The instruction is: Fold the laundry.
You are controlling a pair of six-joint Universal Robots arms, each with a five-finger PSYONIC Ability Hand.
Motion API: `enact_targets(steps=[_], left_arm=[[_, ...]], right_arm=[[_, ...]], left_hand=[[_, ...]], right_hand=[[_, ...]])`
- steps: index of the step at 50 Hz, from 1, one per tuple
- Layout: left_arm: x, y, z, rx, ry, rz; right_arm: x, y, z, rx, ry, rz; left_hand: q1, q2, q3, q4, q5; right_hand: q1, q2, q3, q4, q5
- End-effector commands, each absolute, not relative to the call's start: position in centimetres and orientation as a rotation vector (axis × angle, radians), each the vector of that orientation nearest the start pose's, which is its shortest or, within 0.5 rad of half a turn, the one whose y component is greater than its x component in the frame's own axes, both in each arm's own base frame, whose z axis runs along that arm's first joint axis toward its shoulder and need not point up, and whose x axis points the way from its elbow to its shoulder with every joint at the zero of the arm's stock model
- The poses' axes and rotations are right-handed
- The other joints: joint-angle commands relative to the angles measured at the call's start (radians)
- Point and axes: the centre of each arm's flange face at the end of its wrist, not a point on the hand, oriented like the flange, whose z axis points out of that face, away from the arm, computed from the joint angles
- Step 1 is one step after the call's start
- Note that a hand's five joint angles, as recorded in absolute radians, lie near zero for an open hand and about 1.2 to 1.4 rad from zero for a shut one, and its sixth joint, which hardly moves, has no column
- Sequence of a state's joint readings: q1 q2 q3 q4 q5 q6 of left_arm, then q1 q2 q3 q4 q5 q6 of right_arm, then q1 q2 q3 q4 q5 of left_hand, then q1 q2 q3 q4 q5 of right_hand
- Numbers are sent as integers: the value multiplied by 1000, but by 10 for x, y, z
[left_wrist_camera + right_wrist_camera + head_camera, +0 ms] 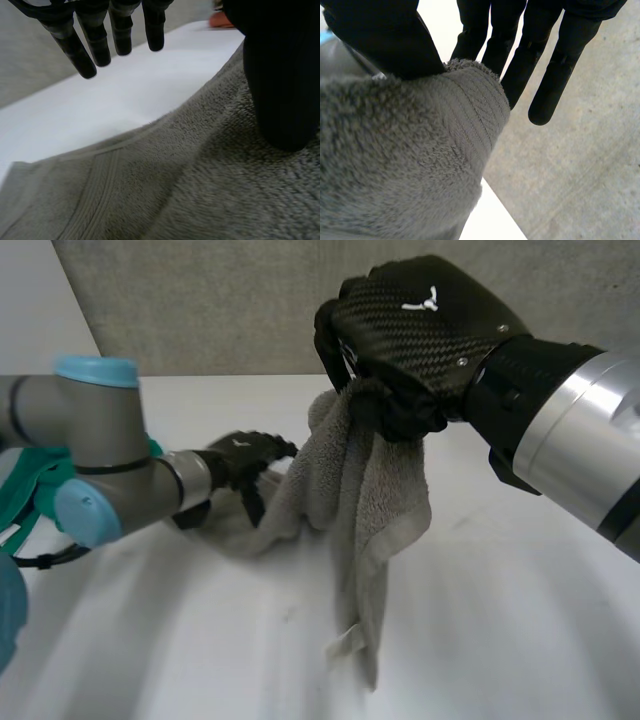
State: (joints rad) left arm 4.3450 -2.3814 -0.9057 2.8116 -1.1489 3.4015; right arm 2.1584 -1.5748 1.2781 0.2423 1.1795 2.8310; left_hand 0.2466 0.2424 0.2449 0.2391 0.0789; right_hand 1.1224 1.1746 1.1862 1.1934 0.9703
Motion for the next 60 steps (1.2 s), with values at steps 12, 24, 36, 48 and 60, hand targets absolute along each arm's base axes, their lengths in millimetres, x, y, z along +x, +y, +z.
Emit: enact_targets(steps=[12,24,36,48,60], left_arm=[[-335,-301,204,1391,2983,-1780],[-269,-338,327,708,2578,-2488],[-261,-282,297,728,2519,-2480],[-269,-232,185,1044,2834,-1596],[-269,-266,275,979,2566,-2009]], right_arm=[[294,-239,355,-1035,1675,-1929],[301,-270,410,-867,1359,-2306],[280,-276,312,-942,1705,-2009],[248,-248,179,-1434,2102,-1427],[245,-283,246,-883,2321,-1653]], left_hand=[[1150,1154,1151,1157,1143],[1150,1154,1151,1157,1143],[1150,1154,1151,1157,1143],[1150,1154,1151,1157,1143],[105,109,107,112,98]], right_hand=[[274,222,210,203,251],[274,222,210,203,251],[274,222,210,203,251],[-18,-70,-82,-89,-40],[-798,-850,-862,-869,-820]])
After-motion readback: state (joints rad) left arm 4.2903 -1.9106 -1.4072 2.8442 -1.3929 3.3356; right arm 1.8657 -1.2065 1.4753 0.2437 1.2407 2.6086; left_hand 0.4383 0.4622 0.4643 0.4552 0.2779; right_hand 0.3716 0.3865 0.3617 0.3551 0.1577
